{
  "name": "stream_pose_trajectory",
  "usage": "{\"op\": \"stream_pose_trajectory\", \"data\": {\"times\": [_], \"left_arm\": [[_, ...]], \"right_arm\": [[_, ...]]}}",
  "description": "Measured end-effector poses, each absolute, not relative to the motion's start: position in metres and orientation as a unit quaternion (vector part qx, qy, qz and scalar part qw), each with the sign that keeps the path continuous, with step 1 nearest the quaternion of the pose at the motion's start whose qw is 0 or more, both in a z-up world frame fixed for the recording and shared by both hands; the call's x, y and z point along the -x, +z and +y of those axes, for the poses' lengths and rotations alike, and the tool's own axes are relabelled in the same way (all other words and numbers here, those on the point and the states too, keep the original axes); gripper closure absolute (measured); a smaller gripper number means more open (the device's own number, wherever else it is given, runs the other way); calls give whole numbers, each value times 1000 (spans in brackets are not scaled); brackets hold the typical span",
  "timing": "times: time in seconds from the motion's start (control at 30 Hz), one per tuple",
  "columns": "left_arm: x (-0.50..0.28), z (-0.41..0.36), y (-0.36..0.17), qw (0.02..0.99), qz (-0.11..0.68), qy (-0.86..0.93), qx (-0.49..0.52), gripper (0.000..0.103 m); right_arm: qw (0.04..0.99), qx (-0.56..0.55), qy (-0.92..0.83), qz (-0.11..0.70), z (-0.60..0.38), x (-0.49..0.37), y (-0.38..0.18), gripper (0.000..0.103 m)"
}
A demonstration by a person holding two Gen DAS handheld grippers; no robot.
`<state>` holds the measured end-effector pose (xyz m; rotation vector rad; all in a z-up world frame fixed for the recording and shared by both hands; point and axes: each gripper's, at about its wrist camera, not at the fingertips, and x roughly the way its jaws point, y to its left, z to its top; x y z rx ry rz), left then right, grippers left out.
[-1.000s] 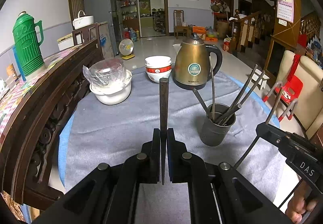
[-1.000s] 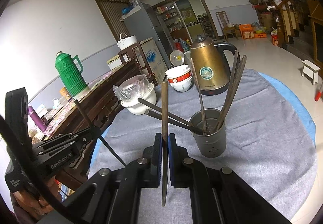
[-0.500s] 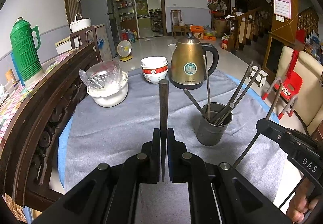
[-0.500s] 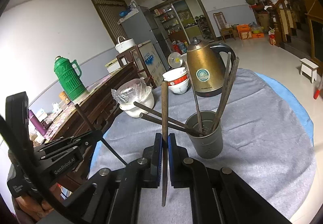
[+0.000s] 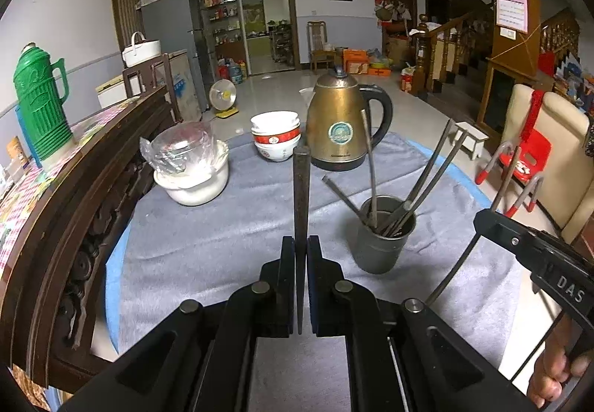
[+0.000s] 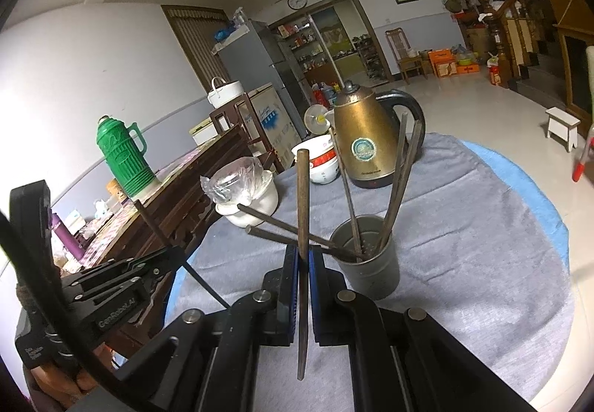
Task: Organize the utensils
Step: 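Carry both held chopsticks over the grey cup, then lower both held chopsticks down into the grey cup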
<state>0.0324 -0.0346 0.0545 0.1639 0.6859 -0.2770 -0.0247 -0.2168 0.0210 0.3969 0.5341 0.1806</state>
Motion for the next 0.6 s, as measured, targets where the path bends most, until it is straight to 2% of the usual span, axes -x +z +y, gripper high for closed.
{"op": "stream_pose_trajectory", "data": {"times": [0.33,0.6], "left_arm": [[-45,-41,101,927,322,-184,-57,97],[-58,-61,148,936,280,-199,-71,97]], "right_arm": [[953,-182,63,233,-237,17,51,97],[964,-164,40,204,-252,0,82,97]]}}
